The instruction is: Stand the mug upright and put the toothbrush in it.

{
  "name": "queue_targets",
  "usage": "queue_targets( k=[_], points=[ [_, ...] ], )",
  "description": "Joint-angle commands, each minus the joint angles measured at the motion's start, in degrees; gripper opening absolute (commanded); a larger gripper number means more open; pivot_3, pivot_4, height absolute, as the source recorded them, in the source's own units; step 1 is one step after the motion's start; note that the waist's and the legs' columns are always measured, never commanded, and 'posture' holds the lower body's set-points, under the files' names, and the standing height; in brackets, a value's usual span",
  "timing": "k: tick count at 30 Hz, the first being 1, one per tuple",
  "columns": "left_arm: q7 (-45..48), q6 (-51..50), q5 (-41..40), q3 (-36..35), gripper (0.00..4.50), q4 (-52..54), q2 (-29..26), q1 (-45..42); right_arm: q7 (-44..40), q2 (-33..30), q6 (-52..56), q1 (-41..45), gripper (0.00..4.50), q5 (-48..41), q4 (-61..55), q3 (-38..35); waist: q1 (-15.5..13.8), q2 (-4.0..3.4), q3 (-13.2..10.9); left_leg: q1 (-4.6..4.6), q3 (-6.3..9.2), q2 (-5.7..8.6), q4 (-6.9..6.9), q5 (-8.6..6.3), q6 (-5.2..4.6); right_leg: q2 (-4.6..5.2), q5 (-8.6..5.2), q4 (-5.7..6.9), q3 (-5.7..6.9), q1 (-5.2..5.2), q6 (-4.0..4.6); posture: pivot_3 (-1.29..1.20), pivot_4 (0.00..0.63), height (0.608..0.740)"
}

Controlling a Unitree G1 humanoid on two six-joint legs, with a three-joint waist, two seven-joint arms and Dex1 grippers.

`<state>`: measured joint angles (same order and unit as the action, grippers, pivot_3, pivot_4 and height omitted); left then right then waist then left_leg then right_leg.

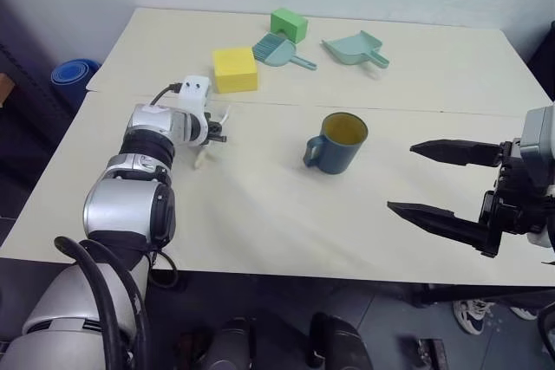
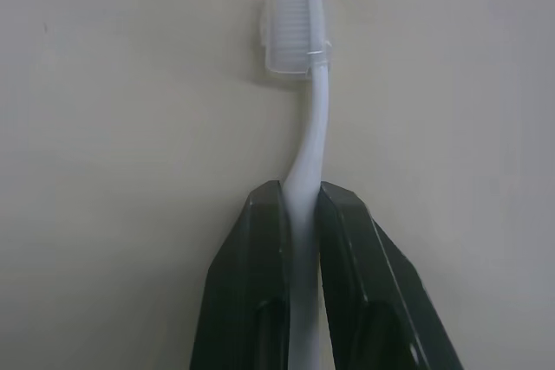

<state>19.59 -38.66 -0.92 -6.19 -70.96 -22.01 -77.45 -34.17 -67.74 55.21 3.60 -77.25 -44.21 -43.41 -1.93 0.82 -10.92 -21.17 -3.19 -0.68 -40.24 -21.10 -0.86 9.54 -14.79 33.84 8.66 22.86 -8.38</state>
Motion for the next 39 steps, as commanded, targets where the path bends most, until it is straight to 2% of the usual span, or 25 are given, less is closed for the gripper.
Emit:
queue_targets(
  k=[1, 5, 11, 15, 24, 28, 34, 39],
  points=[
    [3.1, 5.8, -5.5, -5.0, 0.19, 4.1, 0.5, -1.4, 3.4, 2.3, 0.9, -2.8, 4.50, -4.1, 1.3, -5.5, -0.1, 0.00, 0.0, -0.02, 0.00, 0.01, 0.00, 0.00, 0.00, 0.00, 0.00, -0.01, 0.00, 0.00, 0.00, 0.00, 0.150, 0.740],
    [6.7, 7.0, -15.0, -12.8, 0.19, 9.8, 4.2, -5.3, 7.1, 4.7, 0.3, -6.5, 4.50, -4.4, -0.5, -8.2, -1.1, 0.09, 0.0, -0.09, 0.04, 0.01, -0.03, 0.00, 0.00, 0.00, 0.00, -0.03, 0.06, 0.00, 0.00, 0.00, 0.150, 0.740],
    [13.1, 13.6, -19.9, -12.4, 0.19, 17.6, 14.2, -8.8, 12.9, 7.5, -1.0, -10.5, 4.50, -5.9, -2.0, -9.8, -1.7, 0.11, -0.1, -0.16, 0.04, 0.03, -0.09, -0.03, -0.04, 0.01, 0.01, -0.10, 0.09, 0.00, -0.01, 0.00, 0.150, 0.740],
    [14.9, 20.7, -18.9, -10.2, 0.19, 16.2, 19.8, -9.6, 15.4, 7.7, -2.2, -12.2, 4.50, -7.0, -2.8, -10.3, -1.1, 0.09, 0.0, -0.05, -0.05, 0.02, -0.03, -0.03, -0.05, 0.01, 0.01, -0.09, 0.03, -0.01, -0.01, 0.00, 0.150, 0.740],
    [15.5, 32.7, -14.5, -4.5, 0.19, 11.6, 26.8, -4.0, 19.7, 8.0, -4.4, -15.7, 4.50, -9.8, -3.8, -13.3, -1.1, 0.09, 0.0, -0.01, -0.17, 0.01, -0.02, -0.03, -0.08, 0.01, 0.03, -0.16, -0.04, -0.01, 0.02, 0.00, 0.150, 0.740],
    [15.8, 39.0, -13.2, -3.3, 0.19, 10.6, 28.8, -0.9, 21.0, 7.5, -5.3, -16.9, 4.50, -11.4, -4.1, -14.3, -1.5, 0.09, 0.0, -0.07, -0.17, 0.04, -0.03, -0.04, -0.13, 0.01, 0.03, -0.26, -0.05, -0.01, 0.03, 0.00, 0.150, 0.740],
    [14.5, 42.6, -12.8, -3.6, 0.19, 8.7, 30.5, 1.5, 21.4, 6.1, -5.3, -18.1, 4.50, -13.6, -3.1, -16.7, -1.5, 0.09, 0.0, -0.08, -0.19, 0.03, -0.03, -0.06, -0.16, 0.01, 0.03, -0.30, -0.04, -0.01, 0.03, 0.00, 0.150, 0.740],
    [16.3, 42.8, -14.7, -4.8, 1.82, 10.7, 29.8, 2.0, 20.9, 5.5, -5.7, -17.5, 4.50, -13.2, -2.1, -15.7, -1.3, 0.09, 0.0, -0.06, -0.22, 0.02, -0.03, -0.06, -0.16, 0.01, 0.04, -0.31, -0.07, -0.01, 0.04, 0.00, 0.150, 0.740]
  ],
)
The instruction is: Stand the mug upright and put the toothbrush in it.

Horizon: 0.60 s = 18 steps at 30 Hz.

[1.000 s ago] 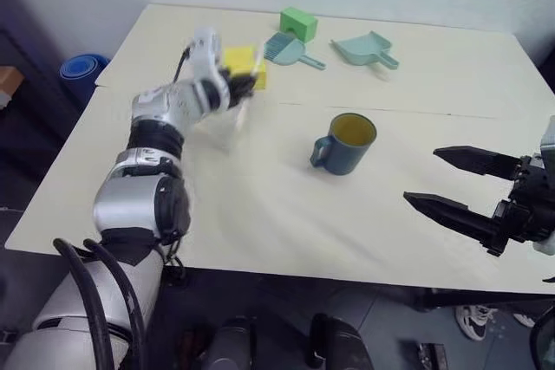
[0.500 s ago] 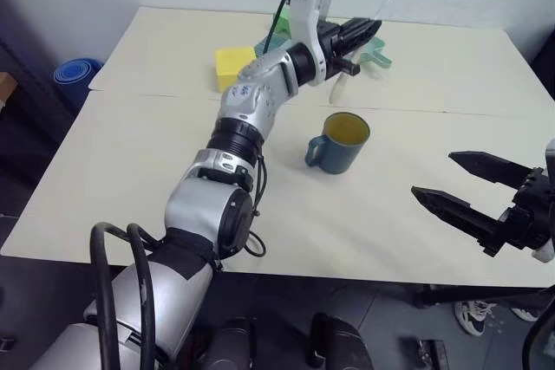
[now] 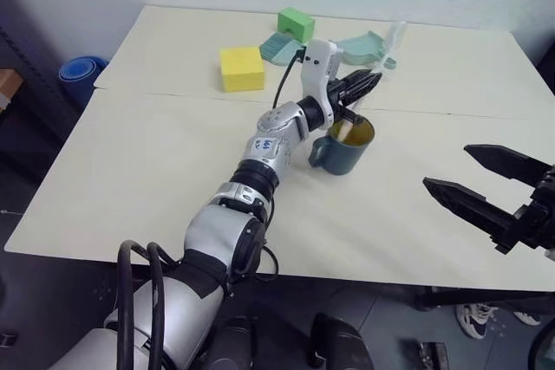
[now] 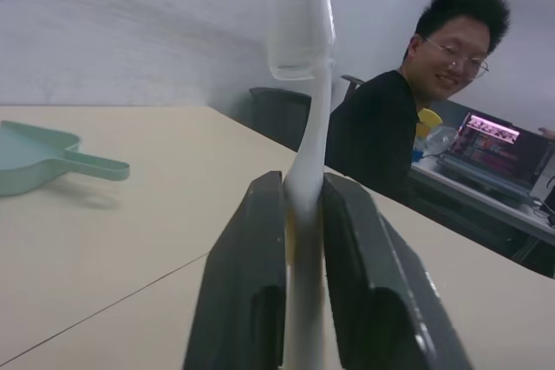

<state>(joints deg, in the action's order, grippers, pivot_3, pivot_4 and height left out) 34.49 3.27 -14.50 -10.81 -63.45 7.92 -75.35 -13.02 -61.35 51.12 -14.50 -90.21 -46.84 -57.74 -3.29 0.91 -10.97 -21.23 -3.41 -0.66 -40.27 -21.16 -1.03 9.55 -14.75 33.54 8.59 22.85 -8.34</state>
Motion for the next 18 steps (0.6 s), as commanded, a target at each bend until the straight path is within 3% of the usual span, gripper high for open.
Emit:
queue_targets(
  k=[1, 4, 7, 13, 18],
  points=[
    [2.1, 0.3, -1.3, -0.1, 2.14, 4.4, -0.7, 0.0, -0.6, -0.9, -1.8, 0.8, 4.50, 0.2, 0.8, -0.8, 0.0, 0.00, 0.0, 0.00, 0.00, 0.00, 0.00, 0.00, 0.00, 0.00, 0.00, 0.00, 0.00, 0.00, 0.00, 0.00, 0.150, 0.740],
    [4.9, -4.9, -3.1, 0.0, 3.12, 11.0, -3.7, 0.5, -2.6, -1.1, -1.8, 1.2, 4.50, 2.2, 1.5, 0.7, 0.2, 0.00, 0.0, 0.00, 0.00, 0.00, 0.00, 0.00, 0.00, 0.00, 0.00, 0.00, 0.00, 0.00, 0.00, 0.00, 0.150, 0.740],
    [9.3, -16.1, -6.3, 0.2, 4.08, 23.1, -10.8, 2.3, -6.8, -1.9, -1.7, 1.5, 4.50, 6.2, 3.5, 2.2, 0.7, -0.01, 0.0, 0.02, -0.01, -0.02, 0.00, 0.00, 0.00, -0.01, 0.00, 0.04, -0.01, 0.00, 0.00, 0.00, 0.150, 0.740],
    [29.2, -38.2, -10.4, 5.2, 4.08, 41.3, -36.9, 7.7, -17.3, -5.0, -2.1, 4.9, 4.50, 15.5, 11.0, 8.3, 2.2, -0.11, 0.1, 0.20, -0.01, -0.08, 0.06, 0.02, 0.04, -0.05, 0.00, 0.25, -0.09, 0.01, 0.00, 0.00, 0.150, 0.740],
    [48.9, -34.8, -9.6, 9.8, 4.08, 49.6, -55.6, 17.1, -27.5, -7.6, -2.8, 6.8, 4.50, 24.0, 17.8, 12.4, 1.5, -0.15, 0.0, 0.17, 0.03, -0.07, 0.00, 0.01, 0.06, -0.05, 0.00, 0.24, -0.11, 0.00, 0.00, 0.00, 0.150, 0.740]
  ],
)
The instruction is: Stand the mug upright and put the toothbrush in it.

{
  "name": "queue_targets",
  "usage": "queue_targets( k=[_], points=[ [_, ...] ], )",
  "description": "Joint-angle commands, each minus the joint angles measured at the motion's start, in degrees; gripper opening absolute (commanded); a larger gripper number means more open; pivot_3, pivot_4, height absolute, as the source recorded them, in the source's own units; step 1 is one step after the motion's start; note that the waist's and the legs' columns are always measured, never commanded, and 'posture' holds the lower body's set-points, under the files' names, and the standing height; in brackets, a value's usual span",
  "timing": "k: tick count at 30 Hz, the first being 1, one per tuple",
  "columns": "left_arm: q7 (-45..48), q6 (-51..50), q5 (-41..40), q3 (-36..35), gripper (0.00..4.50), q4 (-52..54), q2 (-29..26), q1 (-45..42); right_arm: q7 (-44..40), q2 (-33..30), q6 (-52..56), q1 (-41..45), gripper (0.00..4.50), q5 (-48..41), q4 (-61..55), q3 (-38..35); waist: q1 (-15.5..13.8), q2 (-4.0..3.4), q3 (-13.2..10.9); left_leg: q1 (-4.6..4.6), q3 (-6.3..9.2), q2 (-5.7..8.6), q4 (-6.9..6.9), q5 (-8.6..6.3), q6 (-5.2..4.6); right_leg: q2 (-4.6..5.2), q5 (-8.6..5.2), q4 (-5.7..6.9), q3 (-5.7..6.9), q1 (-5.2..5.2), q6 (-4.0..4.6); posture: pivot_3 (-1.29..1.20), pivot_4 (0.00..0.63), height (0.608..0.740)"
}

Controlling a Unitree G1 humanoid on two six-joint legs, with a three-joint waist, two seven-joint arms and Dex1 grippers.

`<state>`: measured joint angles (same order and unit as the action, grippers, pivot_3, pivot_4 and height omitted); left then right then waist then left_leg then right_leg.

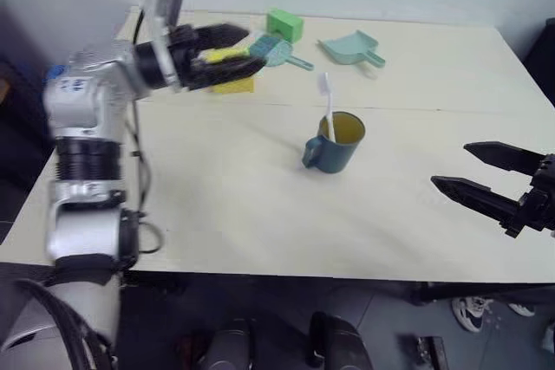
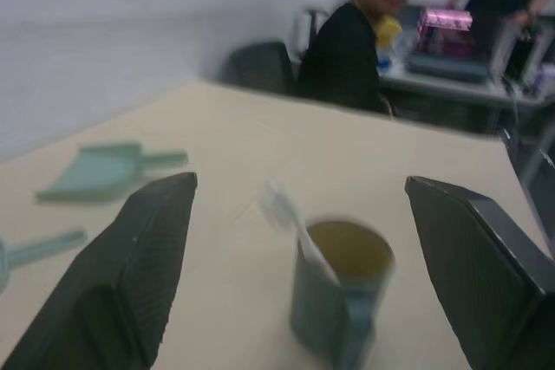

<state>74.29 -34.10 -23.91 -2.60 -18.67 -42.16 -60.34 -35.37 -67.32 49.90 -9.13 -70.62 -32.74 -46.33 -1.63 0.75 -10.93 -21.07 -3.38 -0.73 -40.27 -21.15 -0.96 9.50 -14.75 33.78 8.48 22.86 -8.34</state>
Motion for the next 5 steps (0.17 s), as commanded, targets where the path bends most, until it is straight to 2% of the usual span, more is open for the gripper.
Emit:
queue_targets(
  k=[1, 5],
  points=[
    [10.2, 2.9, -0.2, 1.8, 4.08, 5.1, -7.2, 2.8, -6.6, -2.1, -1.7, 2.4, 4.50, 5.4, 5.0, 1.9, -0.3, 0.03, 0.0, -0.05, 0.03, -0.01, -0.06, -0.01, 0.01, -0.01, 0.00, 0.00, 0.03, 0.00, 0.00, 0.00, 0.150, 0.740],
    [12.3, 4.1, -0.1, 2.1, 4.08, 6.2, -10.2, 5.3, -10.3, -2.8, -2.0, 7.5, 4.50, 7.6, 8.4, 6.0, -1.1, 0.02, 0.0, -0.19, 0.06, 0.01, -0.32, -0.02, 0.00, 0.00, 0.00, -0.06, -0.01, -0.03, 0.00, 0.00, 0.150, 0.740]
  ],
)
